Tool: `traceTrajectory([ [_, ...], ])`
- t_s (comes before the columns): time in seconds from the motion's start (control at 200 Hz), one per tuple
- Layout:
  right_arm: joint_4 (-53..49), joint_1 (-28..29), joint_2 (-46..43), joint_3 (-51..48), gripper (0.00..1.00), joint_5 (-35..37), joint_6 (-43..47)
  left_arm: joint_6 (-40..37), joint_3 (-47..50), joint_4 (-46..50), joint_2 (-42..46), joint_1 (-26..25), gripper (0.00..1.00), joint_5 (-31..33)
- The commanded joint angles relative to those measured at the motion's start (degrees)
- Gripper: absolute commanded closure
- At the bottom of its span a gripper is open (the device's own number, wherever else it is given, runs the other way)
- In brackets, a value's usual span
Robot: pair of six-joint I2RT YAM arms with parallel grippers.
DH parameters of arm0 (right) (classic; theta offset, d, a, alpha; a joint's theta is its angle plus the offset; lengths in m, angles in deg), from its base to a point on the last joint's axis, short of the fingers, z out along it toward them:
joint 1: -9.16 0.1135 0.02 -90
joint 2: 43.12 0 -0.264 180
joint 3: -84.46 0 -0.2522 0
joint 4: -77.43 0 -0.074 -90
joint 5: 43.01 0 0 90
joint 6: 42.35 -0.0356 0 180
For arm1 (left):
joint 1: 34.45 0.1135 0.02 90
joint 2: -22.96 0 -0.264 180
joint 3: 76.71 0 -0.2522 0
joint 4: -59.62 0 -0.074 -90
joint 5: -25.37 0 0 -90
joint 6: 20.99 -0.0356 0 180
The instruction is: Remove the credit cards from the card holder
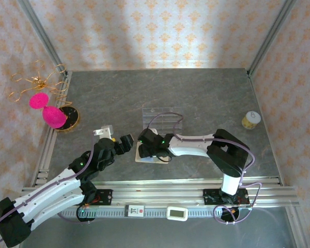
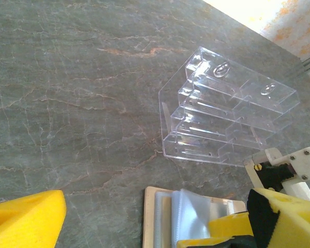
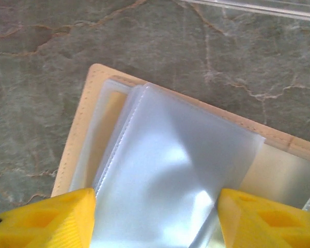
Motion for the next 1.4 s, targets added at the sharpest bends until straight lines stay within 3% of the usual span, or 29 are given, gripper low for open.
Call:
traceTrajectory([
  [0.0, -1.14, 0.04, 0.68, 1.56, 0.36, 4.05, -1.46, -0.45, 1.04, 0.09, 0.56, 0.22, 0.09, -1.16],
  [0.025, -1.14, 0.04, 0.88, 1.69, 0.33, 3.94, -1.33, -0.37, 1.19, -0.05, 0.65, 0.22, 0.09, -1.42],
  [0.04, -1.13, 0.04, 0.91, 1.73, 0.2, 3.79, -1.26, -0.36, 1.33, -0.09, 0.75, 0.22, 0.08, -1.46],
  [0.055, -1.12, 0.09, 0.97, 1.69, 0.16, 3.54, -1.17, -0.32, 1.43, -0.16, 0.78, 0.22, 0.09, -1.55],
  [0.21, -1.65, 0.43, 2.58, 2.0, 0.11, 3.43, -0.85, -0.01, 2.34, -0.72, 0.82, 0.22, 0.09, -1.92],
  [0.526, -3.27, 1.1, 3.81, 0.78, 0.2, 5.83, -0.6, -0.27, 2.71, -1.22, 0.71, 0.22, 0.08, -1.97],
  [0.816, -5.41, 1.75, 5.93, 1.51, 0.17, 7.43, 1.02, -0.54, 2.8, -2.37, -0.91, 0.22, 0.09, -3.1],
  [1.021, -5.35, 1.89, 5.69, 0.52, 0.28, 8.14, 0.75, -0.54, 2.88, -3.28, -2.08, 0.22, 0.09, -4.04],
  [1.156, -4.14, 1.87, 4.61, -0.28, 0.38, 7.86, 0.38, -0.36, 3.65, -5.45, -3.43, 0.22, 0.17, -5.79],
  [1.397, -1.44, 1.89, 2.59, -2.25, 0.43, 6.95, -0.54, 0.07, 4.5, -11.92, -9.19, 0.22, 0.46, -10.96],
])
